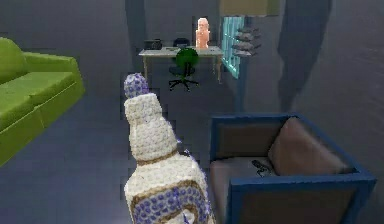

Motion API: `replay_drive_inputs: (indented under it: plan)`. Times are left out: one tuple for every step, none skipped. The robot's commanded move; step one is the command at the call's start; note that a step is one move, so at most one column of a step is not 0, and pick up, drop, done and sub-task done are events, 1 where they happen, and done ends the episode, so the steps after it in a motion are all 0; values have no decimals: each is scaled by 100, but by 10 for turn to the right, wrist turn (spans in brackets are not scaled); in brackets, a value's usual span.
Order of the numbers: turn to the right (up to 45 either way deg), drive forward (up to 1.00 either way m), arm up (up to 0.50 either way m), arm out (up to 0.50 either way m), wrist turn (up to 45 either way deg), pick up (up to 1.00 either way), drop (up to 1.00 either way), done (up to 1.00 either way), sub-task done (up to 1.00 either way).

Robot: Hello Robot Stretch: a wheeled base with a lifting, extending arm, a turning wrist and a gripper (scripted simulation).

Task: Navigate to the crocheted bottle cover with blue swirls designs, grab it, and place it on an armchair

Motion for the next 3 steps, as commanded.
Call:
replay_drive_inputs:
  plan:
    - [-330, 0, 0, 0, 0, 0, 0, 0, 0]
    - [0, 5, 0, 0, 0, 0, 0, 0, 0]
    - [450, 0, 0, 0, 0, 0, 0, 0, 0]
